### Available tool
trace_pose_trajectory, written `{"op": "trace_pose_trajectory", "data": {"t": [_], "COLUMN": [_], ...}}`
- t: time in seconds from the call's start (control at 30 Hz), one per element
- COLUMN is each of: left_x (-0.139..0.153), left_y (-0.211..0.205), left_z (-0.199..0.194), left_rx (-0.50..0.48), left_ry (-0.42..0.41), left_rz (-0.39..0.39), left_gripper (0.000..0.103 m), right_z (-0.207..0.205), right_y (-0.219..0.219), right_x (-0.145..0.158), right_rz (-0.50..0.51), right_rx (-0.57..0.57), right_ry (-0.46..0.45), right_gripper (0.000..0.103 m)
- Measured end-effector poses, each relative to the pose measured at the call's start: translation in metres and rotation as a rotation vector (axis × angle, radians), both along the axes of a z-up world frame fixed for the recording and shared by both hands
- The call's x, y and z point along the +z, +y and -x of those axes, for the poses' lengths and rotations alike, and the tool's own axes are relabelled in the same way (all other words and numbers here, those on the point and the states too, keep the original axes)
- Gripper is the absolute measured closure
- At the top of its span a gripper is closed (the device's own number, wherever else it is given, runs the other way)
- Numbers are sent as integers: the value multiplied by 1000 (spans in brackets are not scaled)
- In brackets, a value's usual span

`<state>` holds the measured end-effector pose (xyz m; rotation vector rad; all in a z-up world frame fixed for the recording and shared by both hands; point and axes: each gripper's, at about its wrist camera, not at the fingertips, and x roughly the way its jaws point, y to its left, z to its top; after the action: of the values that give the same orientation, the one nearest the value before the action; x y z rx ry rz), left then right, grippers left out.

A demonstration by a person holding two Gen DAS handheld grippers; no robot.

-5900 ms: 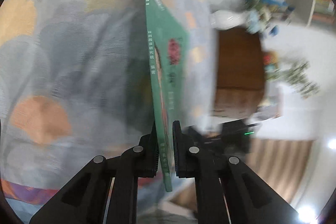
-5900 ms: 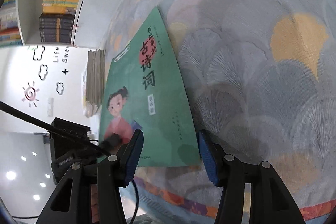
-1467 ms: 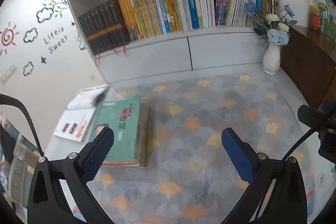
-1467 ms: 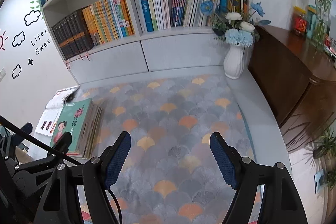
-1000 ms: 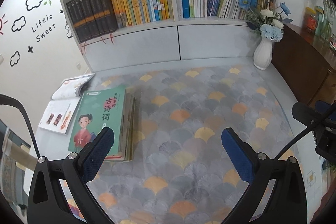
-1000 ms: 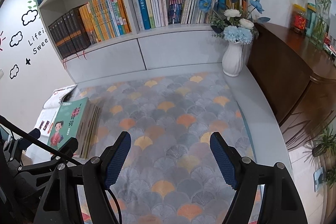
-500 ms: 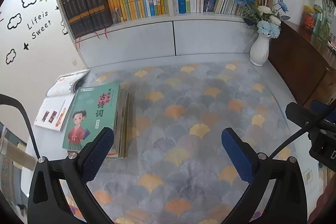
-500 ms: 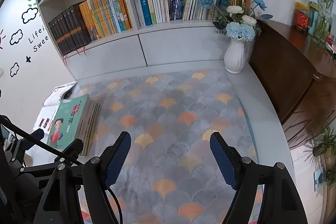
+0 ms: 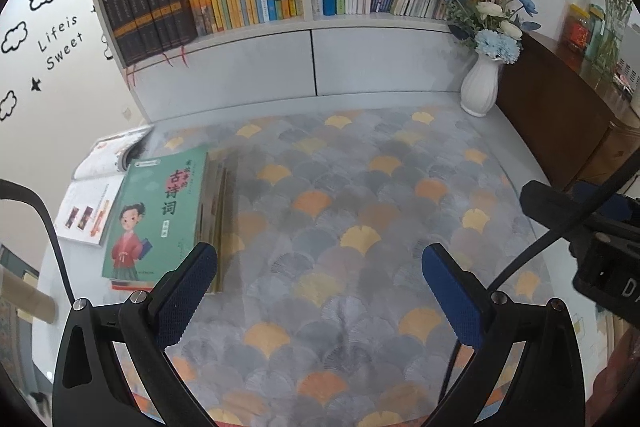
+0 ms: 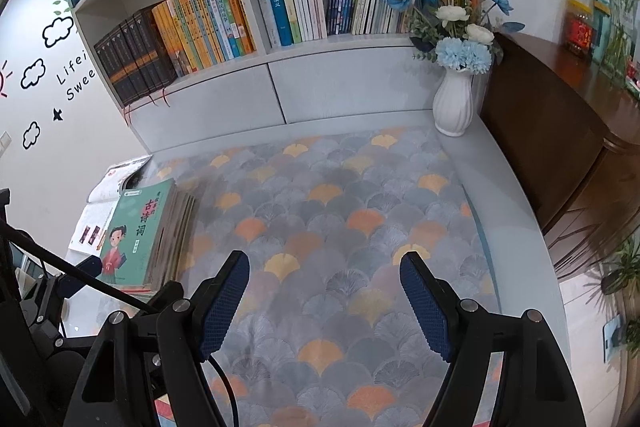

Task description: Organize books

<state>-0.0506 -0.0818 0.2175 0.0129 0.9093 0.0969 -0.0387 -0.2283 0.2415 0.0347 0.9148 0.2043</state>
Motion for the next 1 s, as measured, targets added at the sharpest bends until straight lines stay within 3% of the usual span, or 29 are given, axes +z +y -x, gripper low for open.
{"op": "trace_pose_trajectory", "data": {"t": [1.0], "left_x": [-1], "left_y": [-24], "left_z": [-12], "left_rx": [-31], "left_ry": [14], "left_rz": [-29], "left_gripper": [1], "right_z": [-14], "right_y": [-12], "right_x": [12], "right_rz": [49], "right_rx": [-19], "right_ry": [-24], "right_gripper": [27]}}
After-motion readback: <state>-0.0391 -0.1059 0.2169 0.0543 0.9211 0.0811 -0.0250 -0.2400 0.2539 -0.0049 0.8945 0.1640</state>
